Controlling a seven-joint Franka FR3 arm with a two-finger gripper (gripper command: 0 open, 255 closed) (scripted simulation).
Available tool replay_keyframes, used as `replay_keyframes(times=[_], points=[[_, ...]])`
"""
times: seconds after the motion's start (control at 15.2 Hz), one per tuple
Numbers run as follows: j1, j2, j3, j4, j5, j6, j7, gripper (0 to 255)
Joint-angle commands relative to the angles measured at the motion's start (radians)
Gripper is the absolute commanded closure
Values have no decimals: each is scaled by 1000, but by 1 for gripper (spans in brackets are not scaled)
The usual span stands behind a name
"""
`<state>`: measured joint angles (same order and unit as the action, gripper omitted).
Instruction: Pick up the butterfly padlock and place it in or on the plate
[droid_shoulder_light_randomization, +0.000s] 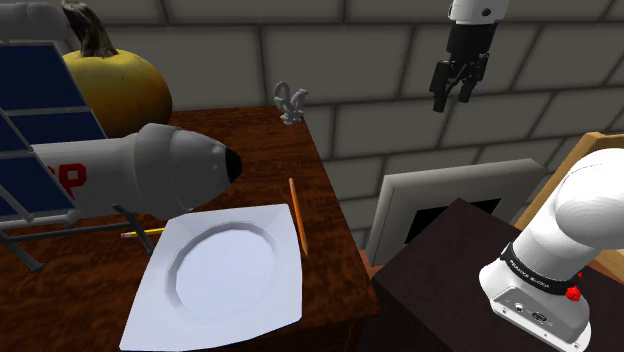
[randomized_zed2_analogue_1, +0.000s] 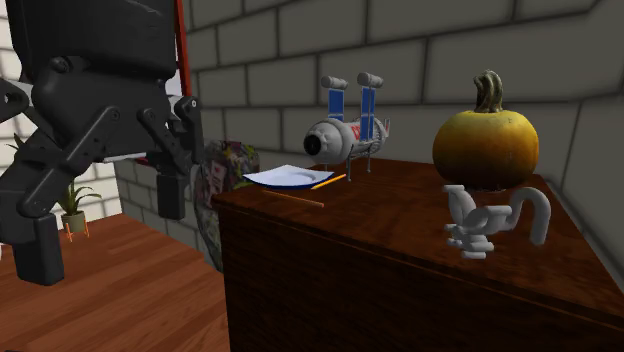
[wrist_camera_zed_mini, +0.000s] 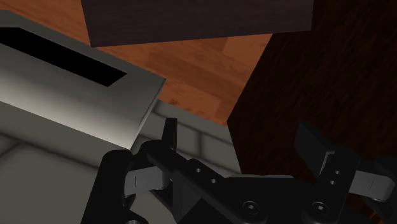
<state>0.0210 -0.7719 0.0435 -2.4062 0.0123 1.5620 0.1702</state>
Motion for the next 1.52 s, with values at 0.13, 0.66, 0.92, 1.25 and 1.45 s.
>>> replay_keyframes(times=[0.13,0.66,0.92,1.25,1.45], points=[[9,73,10,36,10,44,1,0],[38,364,51,224,37,174,2,0],[51,508,71,345,41,211,4,0],[68,688,97,522,36,232,10,0],[81,799,111,646,27,229,15,0]])
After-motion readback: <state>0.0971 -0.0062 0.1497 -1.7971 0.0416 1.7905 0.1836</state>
